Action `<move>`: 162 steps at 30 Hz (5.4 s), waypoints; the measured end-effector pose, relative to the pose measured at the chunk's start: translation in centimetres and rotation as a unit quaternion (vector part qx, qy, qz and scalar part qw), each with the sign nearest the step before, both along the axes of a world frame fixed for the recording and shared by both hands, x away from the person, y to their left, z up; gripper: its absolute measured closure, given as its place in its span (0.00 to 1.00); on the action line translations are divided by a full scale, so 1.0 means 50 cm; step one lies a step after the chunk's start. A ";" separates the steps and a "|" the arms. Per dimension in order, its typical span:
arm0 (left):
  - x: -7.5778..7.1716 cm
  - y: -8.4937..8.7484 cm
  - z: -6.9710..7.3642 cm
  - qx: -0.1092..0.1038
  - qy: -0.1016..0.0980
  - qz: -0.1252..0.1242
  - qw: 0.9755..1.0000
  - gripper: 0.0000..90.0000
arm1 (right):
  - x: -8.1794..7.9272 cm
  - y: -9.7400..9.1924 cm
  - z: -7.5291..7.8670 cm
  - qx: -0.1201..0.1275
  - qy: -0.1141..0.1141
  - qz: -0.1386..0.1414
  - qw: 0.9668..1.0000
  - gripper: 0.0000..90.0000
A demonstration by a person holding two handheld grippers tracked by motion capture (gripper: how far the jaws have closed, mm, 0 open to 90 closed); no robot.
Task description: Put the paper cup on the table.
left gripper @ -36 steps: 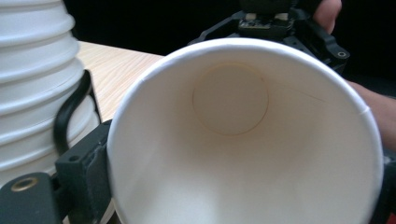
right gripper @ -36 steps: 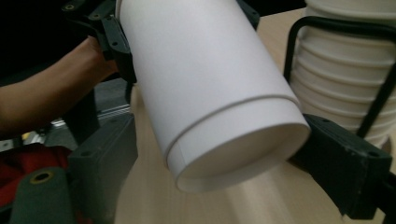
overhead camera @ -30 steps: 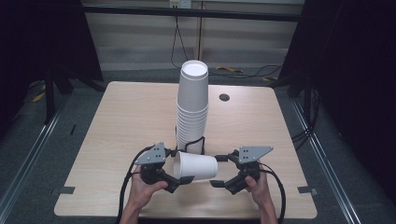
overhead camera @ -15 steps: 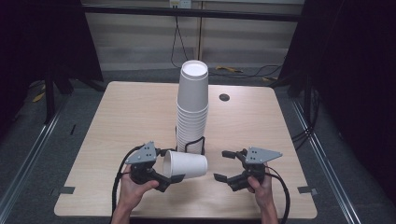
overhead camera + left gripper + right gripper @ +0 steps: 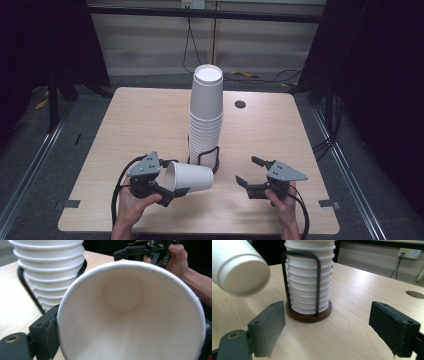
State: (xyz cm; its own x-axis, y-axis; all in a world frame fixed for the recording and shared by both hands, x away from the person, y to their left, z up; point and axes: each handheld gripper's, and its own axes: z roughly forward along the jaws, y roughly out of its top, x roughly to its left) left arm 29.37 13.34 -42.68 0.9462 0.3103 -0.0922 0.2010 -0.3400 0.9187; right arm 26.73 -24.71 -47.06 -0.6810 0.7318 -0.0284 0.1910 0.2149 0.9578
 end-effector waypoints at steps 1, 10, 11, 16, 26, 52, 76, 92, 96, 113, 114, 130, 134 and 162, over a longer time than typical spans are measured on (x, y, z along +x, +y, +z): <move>0.000 0.006 0.000 0.000 0.004 0.001 1.000 0.09 | -0.002 -0.002 -0.004 0.000 -0.002 -0.009 1.000 0.15; 0.015 0.047 0.001 0.025 0.020 0.038 0.999 0.09 | -0.010 -0.015 -0.037 0.026 -0.079 -0.081 0.993 0.15; 0.018 0.049 0.001 0.034 0.022 0.046 0.998 0.09 | -0.010 -0.016 -0.039 0.029 -0.079 -0.082 0.993 0.15; 0.028 0.067 0.010 0.042 0.025 0.061 0.997 0.09 | -0.010 -0.020 -0.051 0.033 -0.077 -0.086 0.993 0.15; 0.050 0.092 0.026 0.064 0.036 0.088 0.993 0.09 | -0.020 -0.023 -0.062 0.057 -0.085 -0.083 0.991 0.15; 0.165 0.113 0.054 0.174 0.081 0.131 0.973 0.09 | -0.029 -0.035 -0.066 0.090 -0.095 -0.094 0.987 0.15; 0.224 0.047 0.076 0.342 0.111 0.092 0.929 0.09 | -0.029 -0.035 -0.067 0.091 -0.095 -0.092 0.987 0.15; 0.255 0.019 0.052 0.391 0.119 0.109 0.906 0.07 | -0.029 -0.035 -0.066 0.090 -0.096 -0.090 0.987 0.15; 0.260 0.010 0.041 0.382 0.117 0.107 0.910 0.07 | -0.029 -0.035 -0.066 0.091 -0.095 -0.091 0.987 0.15; 0.275 0.012 -0.012 0.328 0.122 0.112 0.930 0.07 | -0.029 -0.035 -0.067 0.091 -0.095 -0.091 0.987 0.15; 0.274 0.012 -0.017 0.321 0.123 0.115 0.932 0.08 | -0.029 -0.035 -0.066 0.091 -0.095 -0.091 0.987 0.15; 0.257 0.038 -0.054 0.272 0.119 0.122 0.947 0.18 | -0.029 -0.035 -0.066 0.091 -0.095 -0.092 0.987 0.15; 0.246 0.050 -0.059 0.261 0.120 0.137 0.948 0.18 | -0.029 -0.035 -0.066 0.091 -0.095 -0.092 0.987 0.15; 0.084 0.086 -0.081 0.079 0.062 0.236 0.966 0.23 | -0.030 -0.035 -0.067 0.091 -0.097 -0.093 0.987 0.15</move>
